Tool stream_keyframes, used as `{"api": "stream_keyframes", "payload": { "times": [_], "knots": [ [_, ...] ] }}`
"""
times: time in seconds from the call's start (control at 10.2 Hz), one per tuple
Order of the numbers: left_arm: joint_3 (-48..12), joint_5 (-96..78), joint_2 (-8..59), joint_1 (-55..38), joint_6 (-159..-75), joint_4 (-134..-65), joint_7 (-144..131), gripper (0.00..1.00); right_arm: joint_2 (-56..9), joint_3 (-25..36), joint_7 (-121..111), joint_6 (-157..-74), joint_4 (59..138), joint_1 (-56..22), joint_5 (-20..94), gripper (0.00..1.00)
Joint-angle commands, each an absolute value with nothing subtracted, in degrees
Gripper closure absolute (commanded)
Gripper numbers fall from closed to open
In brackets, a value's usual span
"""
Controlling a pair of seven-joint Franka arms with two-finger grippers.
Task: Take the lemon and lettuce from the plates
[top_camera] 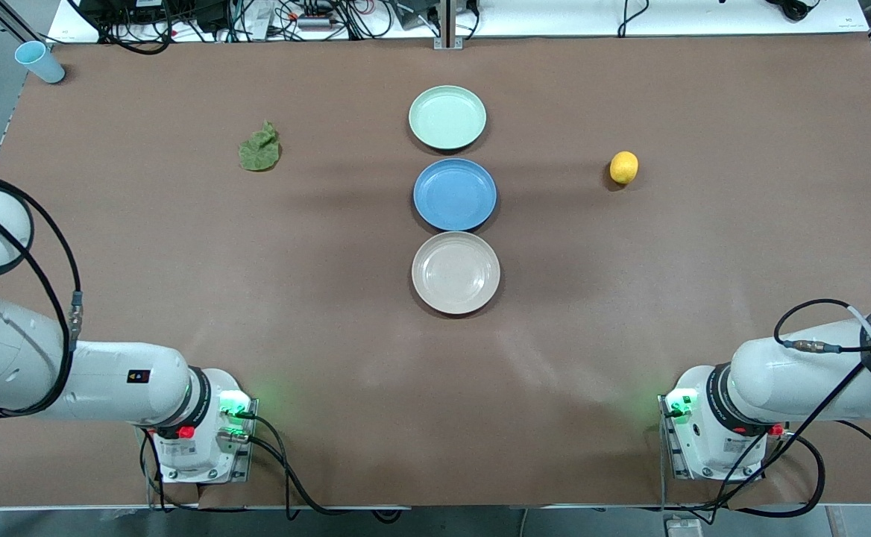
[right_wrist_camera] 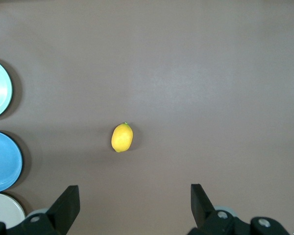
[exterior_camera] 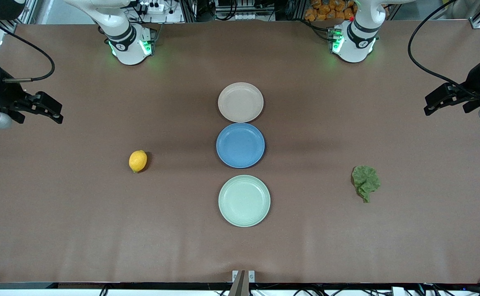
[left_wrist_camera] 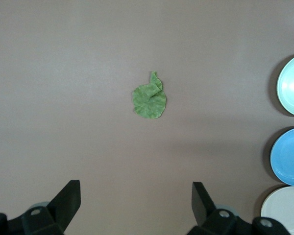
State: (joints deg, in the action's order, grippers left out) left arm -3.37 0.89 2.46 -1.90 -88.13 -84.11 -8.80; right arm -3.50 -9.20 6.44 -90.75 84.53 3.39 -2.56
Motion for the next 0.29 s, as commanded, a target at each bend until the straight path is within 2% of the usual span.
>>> {"api": "stream_keyframes", "payload": {
  "times": [0.0,0.2],
  "knots": [
    [-3.5,0.9,1.3,-1.6,-86.3,-84.7,-9.8,0.0,-3.3,-9.3,5.7,-90.8,84.5,4.1,-1.7,0.0],
    [-3.5,0.9,1.3,-1.6,-85.7,-85.0,-9.8,0.0,-3.3,-9.3,5.5,-90.8,84.5,4.2,0.8,0.0]
  ]
}}
